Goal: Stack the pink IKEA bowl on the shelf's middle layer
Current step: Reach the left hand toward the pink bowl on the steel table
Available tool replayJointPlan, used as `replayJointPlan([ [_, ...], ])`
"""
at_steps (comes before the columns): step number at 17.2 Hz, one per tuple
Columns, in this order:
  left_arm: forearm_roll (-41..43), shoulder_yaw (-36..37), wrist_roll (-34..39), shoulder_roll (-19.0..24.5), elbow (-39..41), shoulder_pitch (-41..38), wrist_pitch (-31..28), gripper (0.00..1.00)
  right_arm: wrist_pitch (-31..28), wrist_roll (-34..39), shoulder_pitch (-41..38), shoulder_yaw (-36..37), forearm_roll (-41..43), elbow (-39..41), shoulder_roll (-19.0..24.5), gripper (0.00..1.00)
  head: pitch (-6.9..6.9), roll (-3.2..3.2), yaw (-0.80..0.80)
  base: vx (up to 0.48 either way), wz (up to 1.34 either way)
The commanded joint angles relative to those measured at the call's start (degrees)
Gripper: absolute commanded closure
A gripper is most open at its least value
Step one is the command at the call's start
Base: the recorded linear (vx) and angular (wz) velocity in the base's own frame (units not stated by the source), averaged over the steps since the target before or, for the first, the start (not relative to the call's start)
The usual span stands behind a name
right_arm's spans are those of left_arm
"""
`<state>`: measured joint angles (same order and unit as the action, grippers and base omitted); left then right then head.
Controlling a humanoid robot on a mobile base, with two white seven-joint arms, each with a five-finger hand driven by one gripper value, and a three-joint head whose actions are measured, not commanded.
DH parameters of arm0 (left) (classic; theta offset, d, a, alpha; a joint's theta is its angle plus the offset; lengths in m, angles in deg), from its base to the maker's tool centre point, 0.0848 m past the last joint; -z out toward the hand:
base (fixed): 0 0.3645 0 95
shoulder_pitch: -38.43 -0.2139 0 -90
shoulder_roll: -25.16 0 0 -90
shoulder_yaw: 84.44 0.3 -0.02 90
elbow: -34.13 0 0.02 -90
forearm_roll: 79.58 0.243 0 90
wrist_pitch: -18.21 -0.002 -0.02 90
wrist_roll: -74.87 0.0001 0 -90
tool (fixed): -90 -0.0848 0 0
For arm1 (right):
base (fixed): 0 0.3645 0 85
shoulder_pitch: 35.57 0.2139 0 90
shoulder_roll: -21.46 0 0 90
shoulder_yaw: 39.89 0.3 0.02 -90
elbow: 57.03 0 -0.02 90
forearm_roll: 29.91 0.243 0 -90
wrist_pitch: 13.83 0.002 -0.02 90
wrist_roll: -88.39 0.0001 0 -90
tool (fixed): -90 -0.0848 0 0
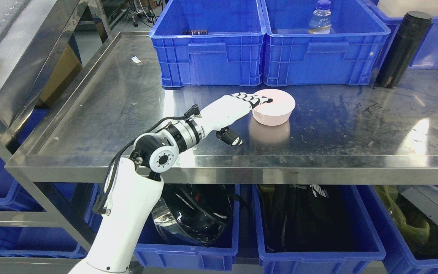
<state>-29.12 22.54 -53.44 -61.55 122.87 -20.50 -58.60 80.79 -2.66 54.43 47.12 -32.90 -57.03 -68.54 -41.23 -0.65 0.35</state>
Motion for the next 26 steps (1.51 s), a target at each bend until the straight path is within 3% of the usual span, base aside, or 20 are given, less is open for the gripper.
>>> replayJointPlan([
  [1, 7.9, 12.08, -0.02, -2.29, -7.35, 12.33, -5.27, 0.01, 0.04, -0.01, -0.18, 0.0, 0.0, 1.0, -1.0, 0.0, 0.0, 0.0, 0.0, 0.0, 0.0],
  [4, 7.99, 19.73, 5.15, -2.29, -7.97, 13.4, -9.04, 0.04, 0.04, -0.01, -0.26, 0.0, 0.0, 1.0, -1.0, 0.0, 0.0, 0.0, 0.0, 0.0, 0.0],
  [6, 8.07, 21.5, 4.91, -2.29, -9.11, 13.4, -10.98, 0.06, 0.04, -0.01, -0.18, 0.0, 0.0, 1.0, -1.0, 0.0, 0.0, 0.0, 0.0, 0.0, 0.0],
  [10, 10.71, 22.21, -4.13, -2.29, -10.78, 13.49, -11.43, 0.07, 0.04, -0.01, -0.26, 0.0, 0.0, 1.0, -1.0, 0.0, 0.0, 0.0, 0.0, 0.0, 0.0],
  [15, 11.5, 22.3, -4.23, -2.29, -13.06, 14.1, -10.73, 0.02, 0.04, -0.01, -0.26, 0.0, 0.0, 1.0, -1.0, 0.0, 0.0, 0.0, 0.0, 0.0, 0.0],
  [19, 11.5, 21.08, -3.27, -2.29, -17.1, 17.35, -11.08, 0.09, 0.04, -0.01, -0.27, 0.0, 0.0, 1.0, -1.0, 0.0, 0.0, 0.0, 0.0, 0.0, 0.0],
  [26, 10.36, 21.07, -4.41, -2.29, -24.93, 20.87, -10.99, 0.11, 0.04, -0.01, -0.27, 0.0, 0.0, 1.0, -1.0, 0.0, 0.0, 0.0, 0.0, 0.0, 0.0],
])
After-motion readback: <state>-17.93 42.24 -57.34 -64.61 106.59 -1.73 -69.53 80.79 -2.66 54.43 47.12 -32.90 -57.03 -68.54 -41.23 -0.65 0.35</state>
